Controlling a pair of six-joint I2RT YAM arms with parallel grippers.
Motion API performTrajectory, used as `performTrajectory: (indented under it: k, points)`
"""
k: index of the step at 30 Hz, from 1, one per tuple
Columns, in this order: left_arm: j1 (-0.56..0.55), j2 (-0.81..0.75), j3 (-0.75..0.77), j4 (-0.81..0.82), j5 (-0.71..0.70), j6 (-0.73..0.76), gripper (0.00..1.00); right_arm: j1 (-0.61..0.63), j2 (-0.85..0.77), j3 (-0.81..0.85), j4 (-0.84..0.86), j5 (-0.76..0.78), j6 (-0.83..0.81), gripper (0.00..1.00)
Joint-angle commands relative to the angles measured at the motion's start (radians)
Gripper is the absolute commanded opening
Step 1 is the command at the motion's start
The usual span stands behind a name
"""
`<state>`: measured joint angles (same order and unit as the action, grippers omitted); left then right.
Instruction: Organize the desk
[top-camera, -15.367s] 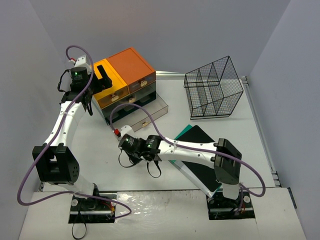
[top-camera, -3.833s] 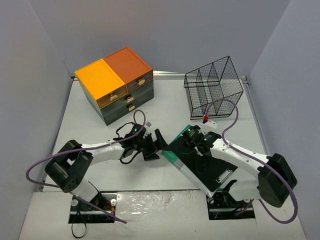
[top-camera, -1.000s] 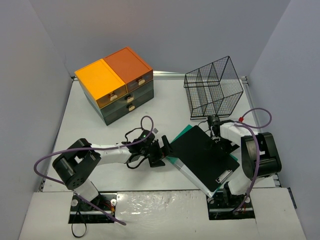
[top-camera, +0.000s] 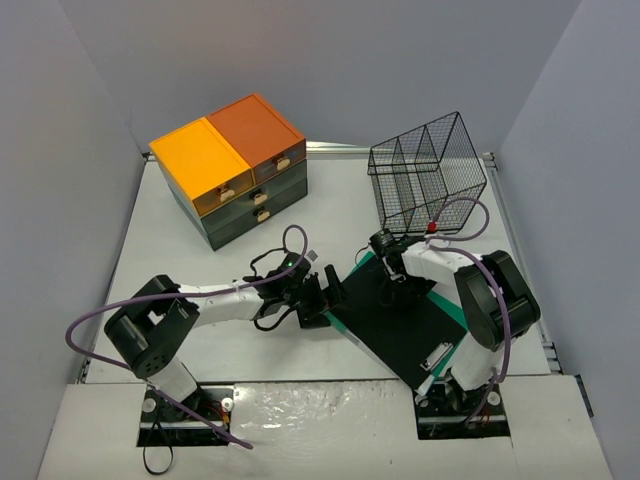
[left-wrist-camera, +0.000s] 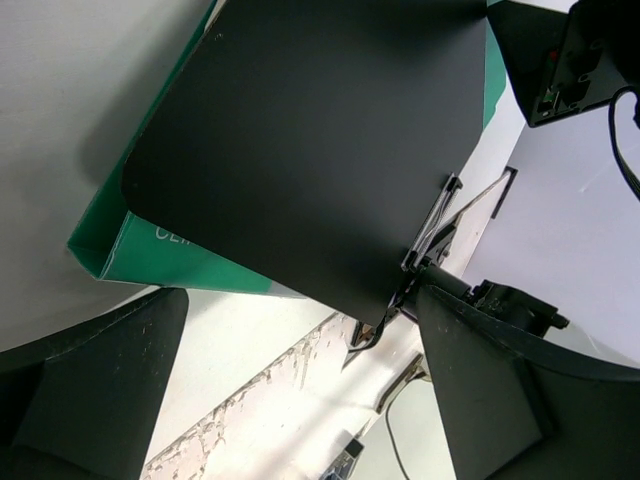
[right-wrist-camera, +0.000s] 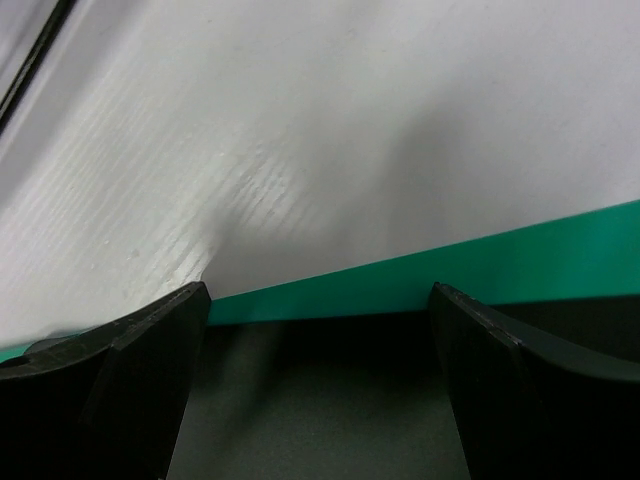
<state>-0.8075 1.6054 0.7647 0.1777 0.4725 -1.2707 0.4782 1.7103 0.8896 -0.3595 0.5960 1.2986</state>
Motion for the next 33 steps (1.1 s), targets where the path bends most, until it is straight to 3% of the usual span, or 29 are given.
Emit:
performTrajectory:
  k: [1, 18, 33]
  points:
    - [0.034, -0.037, 0.035, 0.025, 0.008, 0.028, 0.97, 0.076, 0.115, -0.032, 0.011, -0.289, 0.045, 0.87]
    - [0.17, -0.044, 0.061, -0.048, 0.055, 0.114, 0.97, 0.199, 0.244, 0.099, 0.063, -0.373, 0.008, 0.86]
    - [0.275, -0.017, 0.184, -0.173, 0.104, 0.22, 0.97, 0.232, 0.33, 0.185, 0.074, -0.385, -0.023, 0.85]
